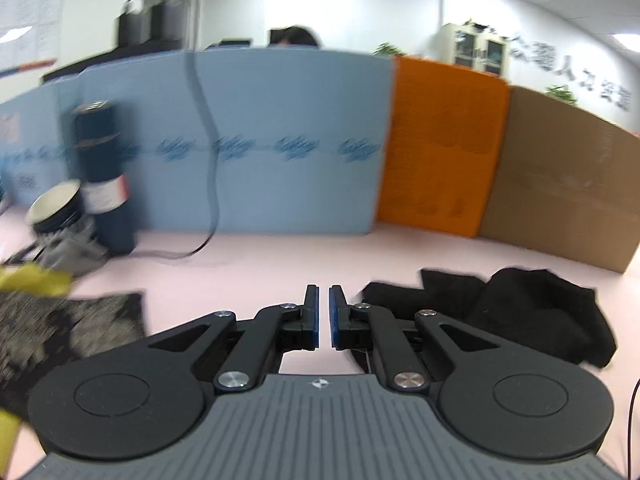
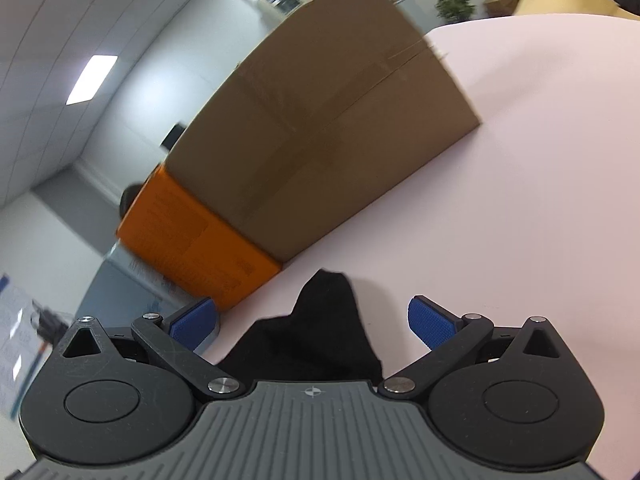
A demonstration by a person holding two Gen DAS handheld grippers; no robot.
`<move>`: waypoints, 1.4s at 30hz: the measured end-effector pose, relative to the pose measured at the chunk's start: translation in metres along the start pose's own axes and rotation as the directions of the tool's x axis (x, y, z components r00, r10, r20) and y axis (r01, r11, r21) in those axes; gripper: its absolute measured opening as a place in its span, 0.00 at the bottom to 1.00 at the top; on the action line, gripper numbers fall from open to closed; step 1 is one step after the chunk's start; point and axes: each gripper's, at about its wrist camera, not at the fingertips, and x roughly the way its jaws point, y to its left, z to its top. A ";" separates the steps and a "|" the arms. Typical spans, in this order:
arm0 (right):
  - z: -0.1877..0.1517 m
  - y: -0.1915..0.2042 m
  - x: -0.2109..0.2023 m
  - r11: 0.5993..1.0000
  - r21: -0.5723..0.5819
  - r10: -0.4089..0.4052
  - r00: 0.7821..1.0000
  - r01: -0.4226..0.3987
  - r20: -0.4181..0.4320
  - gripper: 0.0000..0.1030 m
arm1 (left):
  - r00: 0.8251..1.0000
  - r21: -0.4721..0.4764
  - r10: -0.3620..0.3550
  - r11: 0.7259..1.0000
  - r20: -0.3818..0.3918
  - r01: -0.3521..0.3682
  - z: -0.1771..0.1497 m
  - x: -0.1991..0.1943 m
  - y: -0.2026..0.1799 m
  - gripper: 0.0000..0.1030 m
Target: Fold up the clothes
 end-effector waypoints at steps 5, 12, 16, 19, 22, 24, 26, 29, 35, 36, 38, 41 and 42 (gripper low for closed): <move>-0.002 0.007 0.047 0.983 -0.185 -0.002 0.997 -0.012 -0.073 1.00 | 0.997 0.006 -0.019 1.000 -0.080 0.019 -0.017 -0.003 0.001 0.39; -0.004 -0.016 0.131 0.963 -0.269 -0.085 0.969 0.020 -0.232 0.99 | 0.992 0.004 -0.050 0.999 -0.120 0.051 -0.027 0.011 -0.032 0.86; 0.010 -0.016 0.167 0.986 -0.141 0.032 0.918 -0.094 -0.395 0.08 | 0.989 0.001 -0.030 1.000 -0.142 0.030 -0.022 0.016 -0.041 0.86; 0.046 0.013 0.156 0.962 -0.072 0.227 0.920 -0.262 -0.319 0.07 | 0.989 -0.007 -0.017 1.000 -0.146 0.017 -0.022 0.012 -0.038 0.86; 0.103 0.053 0.112 0.868 -0.044 0.488 0.867 -0.494 -0.103 0.07 | 0.988 -0.028 0.011 0.999 -0.156 -0.016 -0.025 0.007 -0.029 0.86; 0.133 0.080 0.078 0.767 -0.086 0.639 0.769 -0.636 0.000 0.07 | 0.986 -0.063 0.028 0.997 -0.166 -0.039 -0.028 0.005 -0.022 0.86; 0.149 0.100 0.053 0.657 -0.122 0.751 0.660 -0.744 0.022 0.07 | 0.982 -0.112 0.037 0.992 -0.187 -0.058 -0.030 0.007 -0.016 0.86; 0.145 0.117 0.037 0.531 -0.099 0.839 0.539 -0.841 -0.076 0.07 | 0.975 -0.182 0.020 0.981 -0.220 -0.062 -0.033 0.012 -0.011 0.86; 0.035 0.101 0.059 0.607 0.085 0.720 0.502 -0.790 -0.479 0.07 | 0.971 -0.146 0.001 0.989 -0.239 -0.037 -0.032 0.020 -0.021 0.86; 0.013 0.093 0.064 0.640 0.120 0.684 0.491 -0.759 -0.539 0.07 | 0.969 -0.141 -0.003 0.989 -0.246 -0.033 -0.032 0.021 -0.022 0.86; -0.022 0.075 0.064 0.705 0.144 0.612 0.494 -0.694 -0.617 0.08 | 0.966 -0.129 -0.010 0.991 -0.257 -0.024 -0.031 0.024 -0.025 0.86; -0.039 0.058 0.055 0.754 0.149 0.546 0.484 -0.640 -0.683 0.12 | 0.963 -0.102 -0.021 0.995 -0.270 -0.006 -0.031 0.028 -0.031 0.87; -0.037 0.054 0.044 0.759 0.126 0.533 0.498 -0.639 -0.684 0.16 | 0.960 -0.098 -0.029 0.995 -0.278 0.002 -0.031 0.031 -0.033 0.87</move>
